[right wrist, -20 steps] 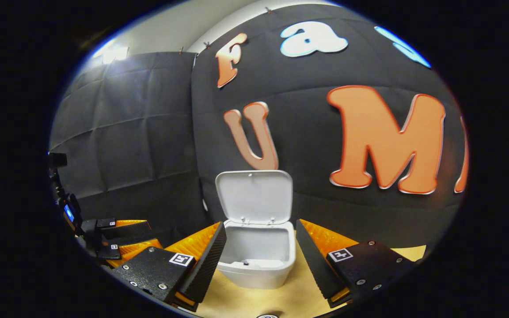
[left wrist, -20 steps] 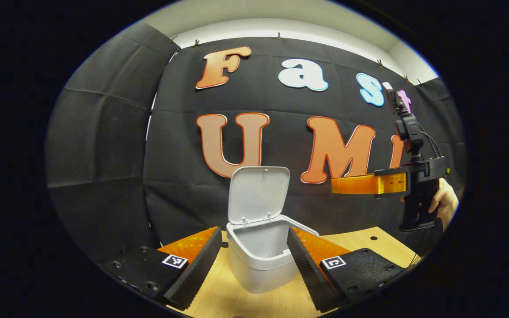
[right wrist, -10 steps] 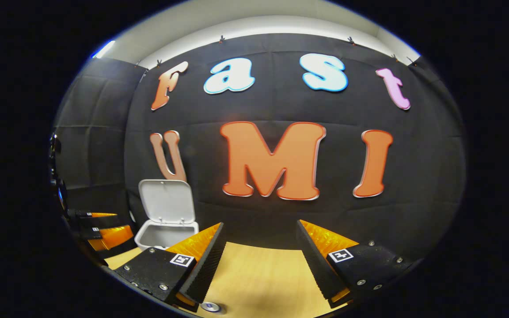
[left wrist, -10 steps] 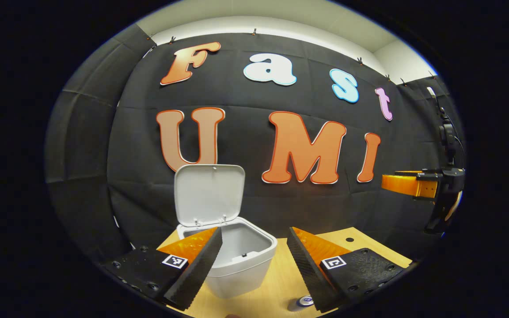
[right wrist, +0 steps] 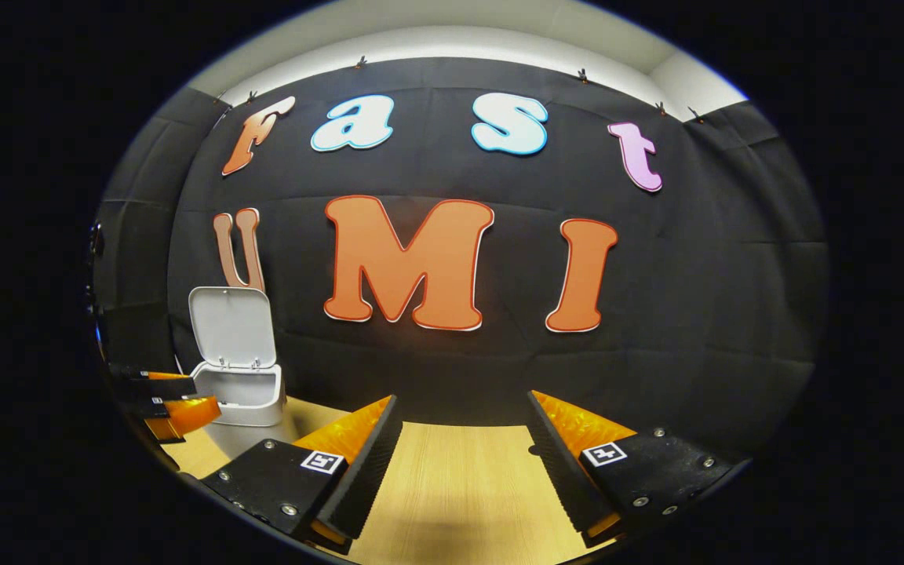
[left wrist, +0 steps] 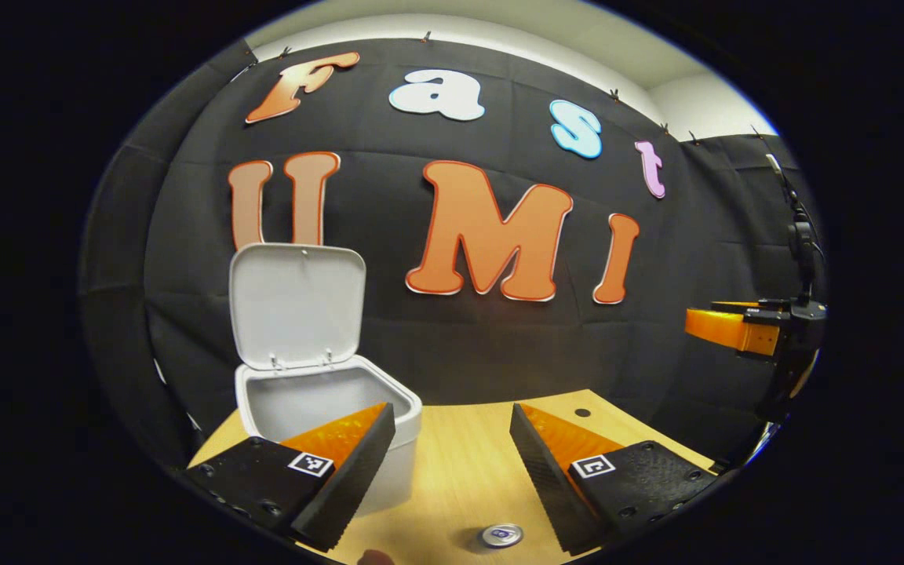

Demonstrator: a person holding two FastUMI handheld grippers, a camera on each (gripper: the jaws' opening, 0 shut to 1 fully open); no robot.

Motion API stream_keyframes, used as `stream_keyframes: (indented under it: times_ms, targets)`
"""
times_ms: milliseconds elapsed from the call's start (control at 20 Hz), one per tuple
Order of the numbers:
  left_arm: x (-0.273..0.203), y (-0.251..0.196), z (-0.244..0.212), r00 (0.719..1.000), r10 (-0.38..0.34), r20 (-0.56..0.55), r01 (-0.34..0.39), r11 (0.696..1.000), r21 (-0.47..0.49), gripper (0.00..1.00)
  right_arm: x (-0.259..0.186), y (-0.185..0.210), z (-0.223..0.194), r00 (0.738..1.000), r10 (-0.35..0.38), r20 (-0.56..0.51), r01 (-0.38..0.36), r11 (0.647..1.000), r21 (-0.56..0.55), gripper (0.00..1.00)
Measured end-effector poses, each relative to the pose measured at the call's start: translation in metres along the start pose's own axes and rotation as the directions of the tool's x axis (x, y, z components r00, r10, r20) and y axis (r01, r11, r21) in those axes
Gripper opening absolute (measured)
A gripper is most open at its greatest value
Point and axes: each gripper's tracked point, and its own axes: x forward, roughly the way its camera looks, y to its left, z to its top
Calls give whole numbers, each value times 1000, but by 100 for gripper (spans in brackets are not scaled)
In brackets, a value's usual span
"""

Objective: Press the lid of the desktop garbage bin to open it, pick up the crumpled paper on the desktop and throw it into the bin, then pick up the pop can on the desktop and drop it into the bin, and finally close the garbage bin lid.

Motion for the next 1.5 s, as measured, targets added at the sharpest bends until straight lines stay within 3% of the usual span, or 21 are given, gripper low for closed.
stream_keyframes:
  times_ms: [350, 550, 750, 900, 1200, 1400, 1450, 1500]
  targets:
    - [11, -44, -108, 979, -98, -178, 103, 994, 23, 94, -1, -16, -19, 999, -16, -34, 17, 1000, 9, 94]
    - [11, -53, -178, 942, -115, -315, 130, 991, 25, 94, -1, -33, -28, 998, -58, -37, 59, 998, 15, 94]
    - [14, -59, -217, 907, -148, -395, 165, 986, 7, 95, -1, -44, -39, 995, -80, -59, 81, 996, 23, 94]
    - [20, -55, -240, 888, -131, -440, 148, 989, 5, 94, -1, -49, -46, 993, -90, -77, 93, 995, 32, 94]
    - [21, -48, -292, 813, -102, -573, 151, 988, 38, 97, 0, -60, -52, 989, -109, -100, 115, 992, 57, 94]
    - [22, -45, -322, 772, -41, -635, 112, 991, 71, 97, 0, -65, -60, 986, -119, -120, 127, 990, 63, 94]
    - [26, -48, -319, 783, -37, -620, 113, 990, 84, 96, 0, -66, -61, 985, -119, -125, 128, 990, 62, 94]
    - [25, -52, -316, 788, -44, -614, 115, 990, 77, 84, 0, -66, -61, 985, -119, -127, 127, 990, 62, 94]
